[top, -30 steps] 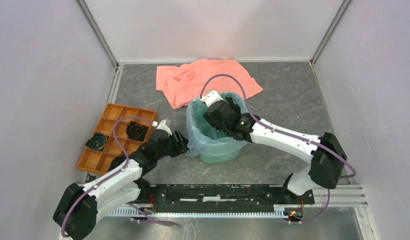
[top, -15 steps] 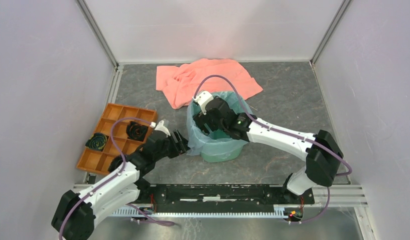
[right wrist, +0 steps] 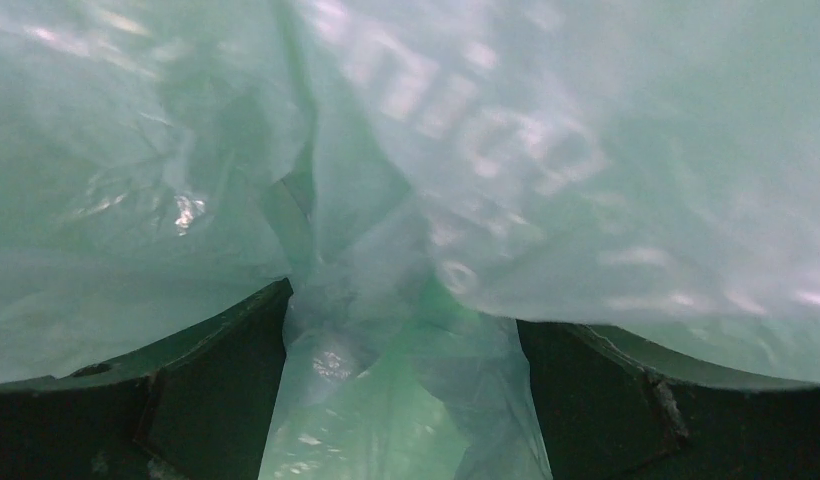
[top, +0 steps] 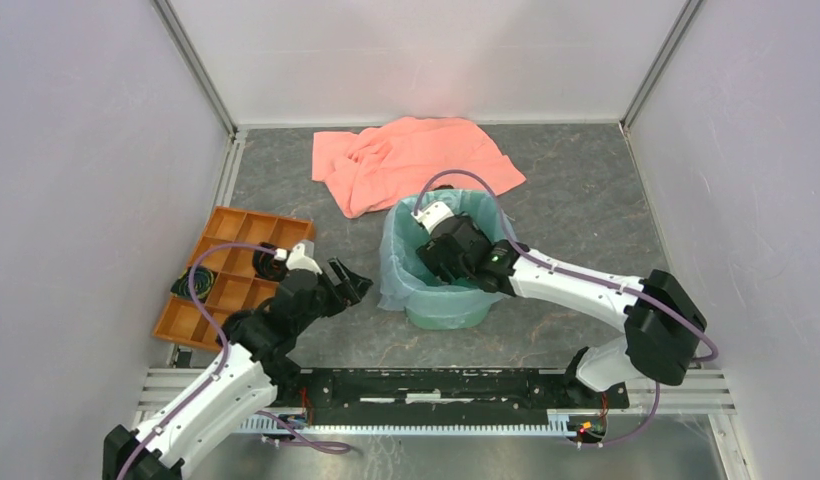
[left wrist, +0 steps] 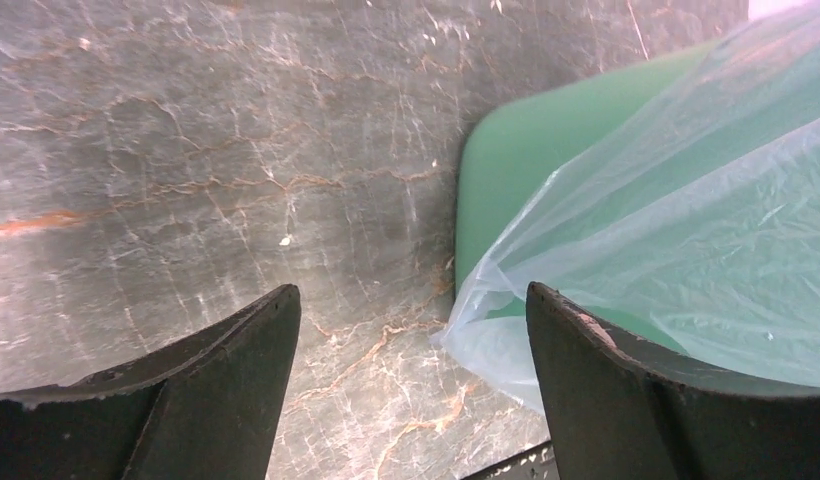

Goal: Put the trash bags into the trash bin

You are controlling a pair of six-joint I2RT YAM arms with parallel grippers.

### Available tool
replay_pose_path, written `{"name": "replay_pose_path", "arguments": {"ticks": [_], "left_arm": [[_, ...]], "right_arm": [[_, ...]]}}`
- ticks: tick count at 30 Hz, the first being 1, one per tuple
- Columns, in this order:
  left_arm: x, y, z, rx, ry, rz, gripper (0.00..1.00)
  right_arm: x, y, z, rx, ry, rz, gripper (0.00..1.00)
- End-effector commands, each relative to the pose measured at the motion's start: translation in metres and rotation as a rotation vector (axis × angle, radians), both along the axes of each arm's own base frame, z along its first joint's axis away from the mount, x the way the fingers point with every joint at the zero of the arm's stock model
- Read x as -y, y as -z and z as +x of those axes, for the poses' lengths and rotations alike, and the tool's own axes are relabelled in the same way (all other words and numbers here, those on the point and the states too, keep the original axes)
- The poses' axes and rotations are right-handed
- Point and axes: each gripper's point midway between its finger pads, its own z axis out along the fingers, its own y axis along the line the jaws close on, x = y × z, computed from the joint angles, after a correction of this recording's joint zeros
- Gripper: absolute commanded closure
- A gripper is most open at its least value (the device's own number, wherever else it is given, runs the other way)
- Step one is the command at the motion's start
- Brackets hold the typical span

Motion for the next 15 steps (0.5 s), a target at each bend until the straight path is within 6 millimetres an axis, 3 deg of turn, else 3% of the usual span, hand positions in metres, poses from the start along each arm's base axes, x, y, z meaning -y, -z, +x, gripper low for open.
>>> {"name": "replay_pose_path", "arguments": {"ticks": [1,7,9,15], "left_arm": [[-0.014,-0.039,0.014,0.075,-0.103,0.001,0.11],[-0.024,-0.081,0.015,0.192,-0.116,0.0,0.1],[-0.025,-0.092,0.015,0.226,-0.113,-0.002,0.09],[-0.024,-0.111,0.017,0.288,-0.078,0.034,0.08]], "right_arm": [[0.052,-0.006,0.01,0.046,0.192,-0.057,0.12],[0.139,0.0,0.014,0.052,0.488,-0.099,0.09],[0.177,-0.003,0.01,0.082,0.64,-0.112,0.1],[0.268,-0.03,-0.023,0.269,1.069,-0.11,0.02]]}}
